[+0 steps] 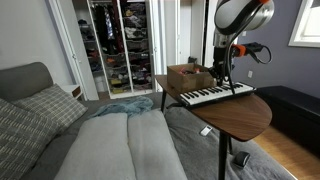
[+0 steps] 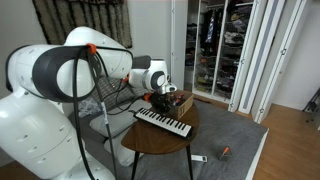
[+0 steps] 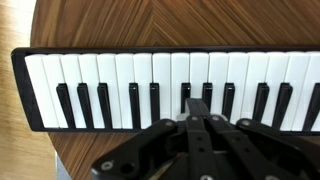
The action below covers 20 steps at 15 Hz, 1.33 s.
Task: Press a middle black key of the piano
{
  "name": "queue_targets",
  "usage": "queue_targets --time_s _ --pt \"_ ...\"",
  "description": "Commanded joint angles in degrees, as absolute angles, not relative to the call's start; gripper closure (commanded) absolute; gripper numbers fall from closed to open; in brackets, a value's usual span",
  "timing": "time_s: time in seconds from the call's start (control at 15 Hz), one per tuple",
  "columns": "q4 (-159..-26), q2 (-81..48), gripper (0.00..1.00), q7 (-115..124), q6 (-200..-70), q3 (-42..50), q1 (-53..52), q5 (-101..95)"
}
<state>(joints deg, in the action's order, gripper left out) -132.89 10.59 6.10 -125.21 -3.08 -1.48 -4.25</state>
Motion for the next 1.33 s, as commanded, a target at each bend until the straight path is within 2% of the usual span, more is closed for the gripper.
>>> queue_targets --time_s 0.0,1.27 --pt "-133.61 9.98 1.00 5.16 -127.59 -2.69 -1.21 -5.02" --pt "-134.42 8.40 1.00 2.27 -130.62 -1.81 -1.46 -3.51"
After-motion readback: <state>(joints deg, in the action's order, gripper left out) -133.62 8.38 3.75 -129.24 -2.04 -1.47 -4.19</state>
